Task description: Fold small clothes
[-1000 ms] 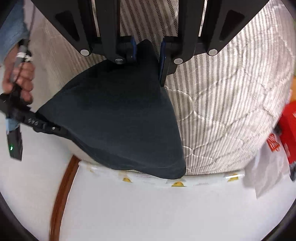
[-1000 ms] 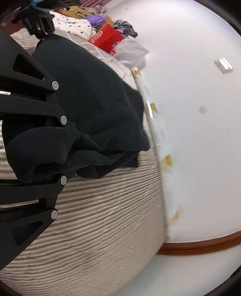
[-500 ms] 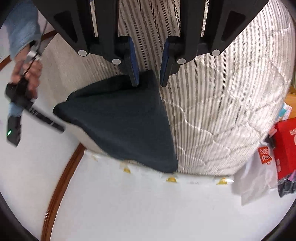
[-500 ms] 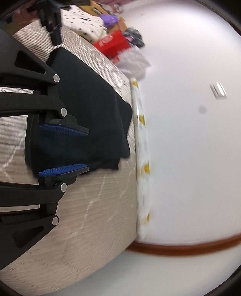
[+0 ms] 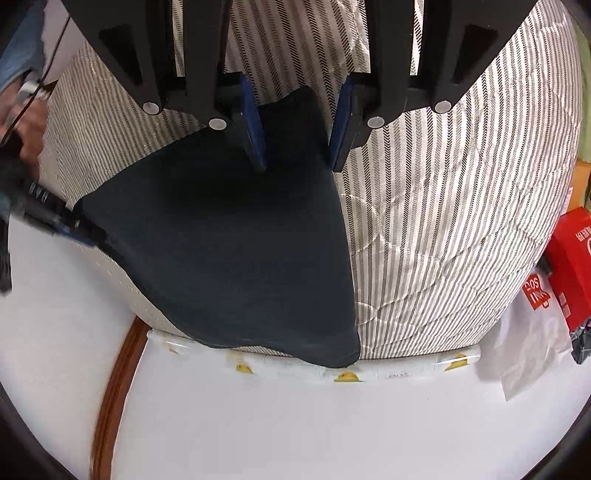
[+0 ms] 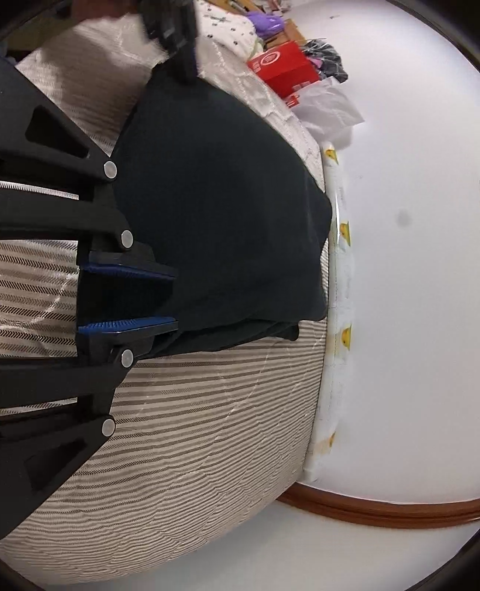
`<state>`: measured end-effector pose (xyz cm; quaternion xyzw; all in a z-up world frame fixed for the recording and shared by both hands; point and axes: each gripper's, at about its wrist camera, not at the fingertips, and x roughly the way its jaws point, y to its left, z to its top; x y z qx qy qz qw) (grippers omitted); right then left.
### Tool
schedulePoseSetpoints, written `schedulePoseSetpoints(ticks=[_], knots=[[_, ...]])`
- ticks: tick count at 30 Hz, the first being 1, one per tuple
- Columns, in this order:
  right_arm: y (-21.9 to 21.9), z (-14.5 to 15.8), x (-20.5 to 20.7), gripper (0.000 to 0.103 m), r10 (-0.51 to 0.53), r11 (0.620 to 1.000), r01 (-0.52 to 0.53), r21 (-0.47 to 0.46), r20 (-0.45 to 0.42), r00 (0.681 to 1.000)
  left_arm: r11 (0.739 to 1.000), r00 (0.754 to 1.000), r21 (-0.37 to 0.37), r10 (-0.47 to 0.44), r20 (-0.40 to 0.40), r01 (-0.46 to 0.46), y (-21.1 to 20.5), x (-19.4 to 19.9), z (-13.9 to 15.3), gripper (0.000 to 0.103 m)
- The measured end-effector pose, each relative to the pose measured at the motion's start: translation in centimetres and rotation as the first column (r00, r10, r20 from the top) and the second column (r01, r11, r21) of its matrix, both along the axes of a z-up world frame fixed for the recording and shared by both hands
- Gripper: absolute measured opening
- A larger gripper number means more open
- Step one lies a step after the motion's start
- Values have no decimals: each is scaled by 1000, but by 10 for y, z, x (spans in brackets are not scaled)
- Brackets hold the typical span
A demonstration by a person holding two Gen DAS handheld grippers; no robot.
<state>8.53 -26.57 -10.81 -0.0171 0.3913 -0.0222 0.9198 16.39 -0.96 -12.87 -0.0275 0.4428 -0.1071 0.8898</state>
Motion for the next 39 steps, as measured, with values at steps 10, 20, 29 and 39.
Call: schedulePoseSetpoints(ticks=[10, 20, 29, 39], knots=[[-26, 26, 94, 36, -31, 991, 34, 130, -25, 999, 1000, 1000, -10, -9, 7, 9, 14, 31, 33, 34], [-47, 12, 185, 48, -31, 966, 57, 253, -104, 994, 995, 1000, -95, -19, 4, 19, 24, 82, 28, 34], [-49, -14, 220, 10, 49, 945, -4, 327, -131, 990, 986, 997, -150, -71, 11, 72, 18, 98, 13, 35], [-68, -24, 240, 9, 7, 955, 43, 293, -166, 986, 988, 997, -134, -81, 15, 82, 11, 90, 17, 37]])
